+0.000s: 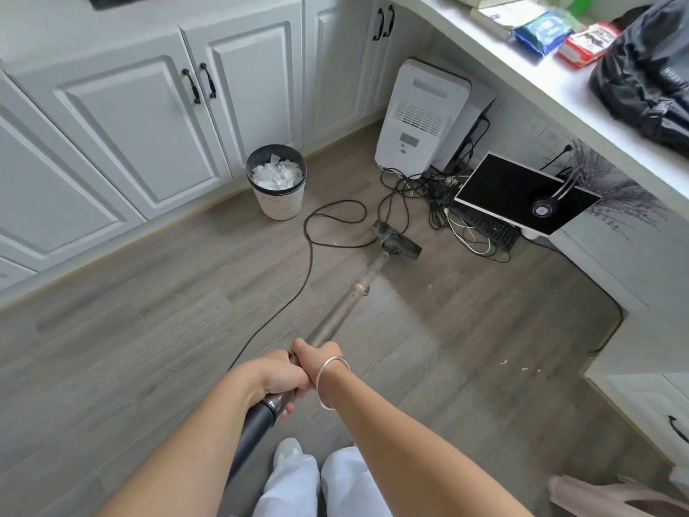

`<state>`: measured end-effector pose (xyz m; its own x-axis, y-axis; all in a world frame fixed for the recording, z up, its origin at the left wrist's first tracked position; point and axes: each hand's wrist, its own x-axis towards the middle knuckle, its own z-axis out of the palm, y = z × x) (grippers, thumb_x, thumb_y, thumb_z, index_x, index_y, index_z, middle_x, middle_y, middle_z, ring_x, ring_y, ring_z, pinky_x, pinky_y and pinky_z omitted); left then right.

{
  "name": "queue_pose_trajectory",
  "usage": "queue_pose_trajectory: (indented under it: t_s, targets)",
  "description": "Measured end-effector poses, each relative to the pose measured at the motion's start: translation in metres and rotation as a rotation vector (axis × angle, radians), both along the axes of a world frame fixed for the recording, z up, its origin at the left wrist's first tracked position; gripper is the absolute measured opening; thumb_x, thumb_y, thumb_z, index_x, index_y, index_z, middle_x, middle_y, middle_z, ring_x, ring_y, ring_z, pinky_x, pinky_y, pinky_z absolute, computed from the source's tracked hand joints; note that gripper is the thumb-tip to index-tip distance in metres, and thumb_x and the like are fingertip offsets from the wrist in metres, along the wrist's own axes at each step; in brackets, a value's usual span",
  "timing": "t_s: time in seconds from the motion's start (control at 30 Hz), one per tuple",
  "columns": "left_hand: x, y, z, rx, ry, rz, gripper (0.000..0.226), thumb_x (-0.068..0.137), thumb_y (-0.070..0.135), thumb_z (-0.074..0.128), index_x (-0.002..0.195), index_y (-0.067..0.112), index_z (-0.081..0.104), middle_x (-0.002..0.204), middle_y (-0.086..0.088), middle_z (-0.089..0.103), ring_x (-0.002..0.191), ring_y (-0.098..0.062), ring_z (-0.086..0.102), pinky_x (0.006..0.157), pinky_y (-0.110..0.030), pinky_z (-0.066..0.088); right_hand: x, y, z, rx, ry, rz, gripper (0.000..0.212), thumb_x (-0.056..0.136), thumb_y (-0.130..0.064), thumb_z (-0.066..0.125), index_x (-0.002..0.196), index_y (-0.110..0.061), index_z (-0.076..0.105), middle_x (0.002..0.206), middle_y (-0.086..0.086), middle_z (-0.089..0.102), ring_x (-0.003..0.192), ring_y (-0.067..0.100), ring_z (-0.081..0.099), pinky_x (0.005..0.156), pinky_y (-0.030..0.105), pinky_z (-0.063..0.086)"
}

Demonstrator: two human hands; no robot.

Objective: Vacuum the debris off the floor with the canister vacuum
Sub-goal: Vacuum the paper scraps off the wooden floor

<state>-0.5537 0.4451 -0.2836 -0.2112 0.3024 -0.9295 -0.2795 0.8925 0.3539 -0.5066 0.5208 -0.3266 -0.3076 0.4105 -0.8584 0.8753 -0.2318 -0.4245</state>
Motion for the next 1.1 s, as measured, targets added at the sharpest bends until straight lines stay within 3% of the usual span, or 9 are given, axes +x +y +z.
queue_pose_trajectory:
  t_s: [0.2, 0.5, 0.63, 0.8, 0.9, 1.1]
  targets:
    - [-0.008, -0.014, 0.000, 0.001, -0.021, 0.103, 0.014, 0.080, -0.008, 0.047, 0.073, 0.004, 0.045, 0.056, -0.011, 0.046, 0.039, -0.018, 0.046, 0.042, -0.021, 0.042, -0.015, -0.011, -0.003, -0.007, -0.015, 0.060, 0.030, 0.080, -0.035, 0.057, 0.091, -0.006, 0.055, 0.080, 0.007, 0.058, 0.076, 0.027, 0.055, 0.067, 0.028, 0.043]
    - [-0.012, -0.040, -0.008, -0.020, -0.037, 0.241, 0.015, 0.080, -0.008, 0.047, 0.071, 0.003, 0.046, 0.040, -0.005, 0.046, 0.036, -0.017, 0.047, 0.041, -0.019, 0.041, -0.028, -0.038, -0.008, -0.010, -0.049, 0.204, 0.051, 0.076, -0.039, 0.058, 0.108, 0.000, 0.063, 0.088, 0.010, 0.059, 0.077, 0.026, 0.055, 0.068, 0.028, 0.042]
    - [-0.016, -0.045, -0.008, -0.008, -0.043, 0.279, 0.016, 0.081, -0.008, 0.048, 0.070, 0.003, 0.046, 0.034, -0.003, 0.047, 0.033, -0.016, 0.047, 0.037, -0.016, 0.041, -0.034, -0.038, -0.011, 0.015, -0.043, 0.266, 0.041, 0.079, -0.038, 0.057, 0.100, -0.004, 0.062, 0.089, 0.011, 0.058, 0.079, 0.026, 0.054, 0.069, 0.027, 0.041]
    - [-0.021, -0.045, -0.010, -0.011, -0.072, 0.302, 0.018, 0.083, -0.006, 0.048, 0.068, 0.003, 0.048, 0.051, -0.009, 0.046, 0.033, -0.015, 0.047, 0.035, -0.015, 0.039, -0.044, -0.034, -0.008, -0.006, -0.060, 0.310, 0.044, 0.080, -0.037, 0.057, 0.106, -0.001, 0.063, 0.090, 0.009, 0.058, 0.079, 0.026, 0.054, 0.069, 0.027, 0.042]
    - [-0.020, -0.044, -0.015, -0.027, -0.109, 0.314, 0.021, 0.084, -0.005, 0.048, 0.065, 0.003, 0.047, 0.056, -0.010, 0.046, 0.033, -0.015, 0.046, 0.035, -0.014, 0.039, -0.043, -0.032, -0.007, -0.029, -0.091, 0.337, 0.031, 0.084, -0.033, 0.056, 0.098, -0.005, 0.058, 0.083, 0.007, 0.057, 0.079, 0.026, 0.054, 0.067, 0.026, 0.041]
    - [-0.013, -0.049, -0.032, -0.056, -0.154, 0.300, 0.025, 0.084, 0.000, 0.053, 0.060, 0.004, 0.049, 0.057, -0.010, 0.047, 0.041, -0.017, 0.047, 0.042, -0.019, 0.042, -0.040, -0.033, -0.011, -0.074, -0.162, 0.387, 0.046, 0.083, -0.036, 0.056, 0.118, -0.005, 0.059, 0.087, 0.006, 0.058, 0.070, 0.023, 0.055, 0.056, 0.024, 0.041]
